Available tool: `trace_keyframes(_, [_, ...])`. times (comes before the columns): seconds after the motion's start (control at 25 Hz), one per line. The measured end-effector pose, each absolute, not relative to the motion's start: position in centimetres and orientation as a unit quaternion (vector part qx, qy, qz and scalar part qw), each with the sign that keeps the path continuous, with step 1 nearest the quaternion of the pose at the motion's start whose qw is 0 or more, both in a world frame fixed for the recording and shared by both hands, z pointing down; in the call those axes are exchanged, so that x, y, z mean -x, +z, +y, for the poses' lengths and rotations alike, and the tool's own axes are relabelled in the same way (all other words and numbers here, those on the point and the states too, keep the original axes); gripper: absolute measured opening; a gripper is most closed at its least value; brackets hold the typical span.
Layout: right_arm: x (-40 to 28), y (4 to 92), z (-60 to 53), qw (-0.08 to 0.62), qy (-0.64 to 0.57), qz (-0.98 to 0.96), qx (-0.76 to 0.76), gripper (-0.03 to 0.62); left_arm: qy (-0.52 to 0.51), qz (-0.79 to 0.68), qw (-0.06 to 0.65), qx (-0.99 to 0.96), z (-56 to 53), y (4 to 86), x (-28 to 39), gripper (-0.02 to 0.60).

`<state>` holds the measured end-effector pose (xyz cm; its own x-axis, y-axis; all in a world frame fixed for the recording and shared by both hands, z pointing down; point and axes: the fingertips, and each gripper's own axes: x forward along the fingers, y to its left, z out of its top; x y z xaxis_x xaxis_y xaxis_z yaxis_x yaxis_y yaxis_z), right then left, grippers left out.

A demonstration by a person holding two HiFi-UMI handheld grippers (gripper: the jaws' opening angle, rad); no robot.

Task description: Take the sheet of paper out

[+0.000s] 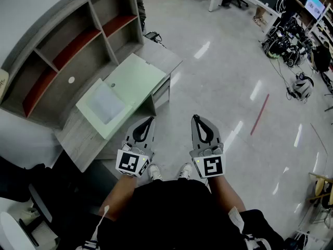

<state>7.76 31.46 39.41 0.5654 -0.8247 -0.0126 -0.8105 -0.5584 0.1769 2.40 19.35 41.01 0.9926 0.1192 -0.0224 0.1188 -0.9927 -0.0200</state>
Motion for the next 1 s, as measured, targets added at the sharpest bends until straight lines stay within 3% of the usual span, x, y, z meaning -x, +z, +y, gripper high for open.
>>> trace_keyframes(0.4, [-6.4,39.9,29.0,0.081,-0.051,-0.456,-0.885,0.021,0.014,-0.069,0.009,0.998,16.9,41.4,-1.0,0.005])
trace_keyframes(0.72, [-4.4,38.2,27.0,0.022,-0.078,-0.446,-0.891,0.021,0.018,-0.081,0.007,0.997,14.5,41.3,1.3,0.006])
trace_keyframes(1.0, [-4.7,39.1,24.3,0.025,-0.054,-0.449,-0.891,0.021,0.014,-0.071,-0.002,0.997,11.7,42.1,1.5,0.006])
